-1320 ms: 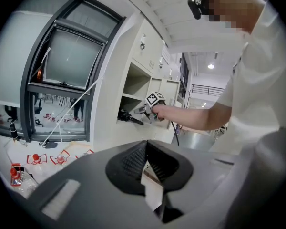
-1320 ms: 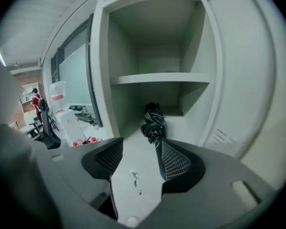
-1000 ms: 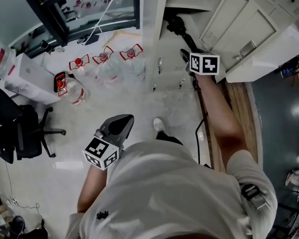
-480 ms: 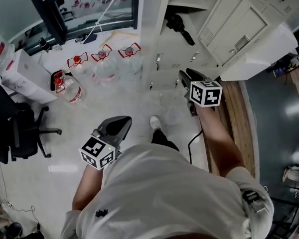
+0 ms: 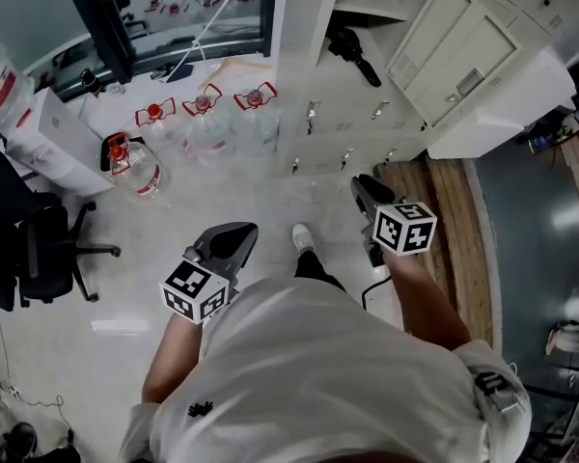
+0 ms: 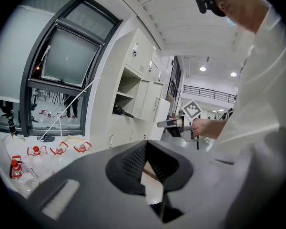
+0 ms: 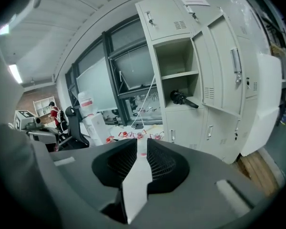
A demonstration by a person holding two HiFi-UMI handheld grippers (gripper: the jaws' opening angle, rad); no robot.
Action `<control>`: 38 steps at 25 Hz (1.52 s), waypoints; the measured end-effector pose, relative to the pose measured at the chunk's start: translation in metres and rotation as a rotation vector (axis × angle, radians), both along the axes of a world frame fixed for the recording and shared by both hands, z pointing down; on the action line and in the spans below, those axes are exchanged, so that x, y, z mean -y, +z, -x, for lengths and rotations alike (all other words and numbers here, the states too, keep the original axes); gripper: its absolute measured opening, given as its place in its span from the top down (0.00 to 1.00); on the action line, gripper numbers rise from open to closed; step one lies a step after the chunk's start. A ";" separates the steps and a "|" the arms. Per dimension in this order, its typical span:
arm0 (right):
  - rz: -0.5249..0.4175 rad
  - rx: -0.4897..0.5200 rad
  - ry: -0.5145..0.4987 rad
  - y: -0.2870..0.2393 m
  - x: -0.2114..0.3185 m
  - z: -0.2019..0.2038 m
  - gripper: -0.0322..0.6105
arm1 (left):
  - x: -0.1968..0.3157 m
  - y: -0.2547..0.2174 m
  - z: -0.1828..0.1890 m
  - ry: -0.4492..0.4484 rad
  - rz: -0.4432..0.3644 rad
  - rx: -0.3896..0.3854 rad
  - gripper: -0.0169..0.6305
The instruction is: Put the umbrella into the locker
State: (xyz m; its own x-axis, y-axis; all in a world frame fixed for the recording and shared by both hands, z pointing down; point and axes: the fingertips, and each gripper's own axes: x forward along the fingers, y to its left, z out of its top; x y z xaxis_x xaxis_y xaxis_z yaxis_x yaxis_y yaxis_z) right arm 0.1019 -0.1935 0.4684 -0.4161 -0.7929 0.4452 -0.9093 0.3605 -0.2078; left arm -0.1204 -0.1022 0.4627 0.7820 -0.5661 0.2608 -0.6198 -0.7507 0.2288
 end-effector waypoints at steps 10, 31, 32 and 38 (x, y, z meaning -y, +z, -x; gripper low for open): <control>0.008 -0.026 -0.058 0.009 -0.040 0.017 0.89 | -0.014 0.002 0.005 -0.006 -0.002 0.010 0.89; 0.005 -0.025 -0.129 0.016 -0.082 0.043 0.92 | -0.042 0.016 0.002 0.012 0.033 0.018 0.89; 0.003 -0.023 -0.131 0.015 -0.083 0.044 0.92 | -0.043 0.016 0.002 0.013 0.033 0.017 0.89; -0.008 -0.014 -0.142 0.012 -0.084 0.046 0.93 | -0.042 0.016 -0.002 0.018 0.027 0.018 0.89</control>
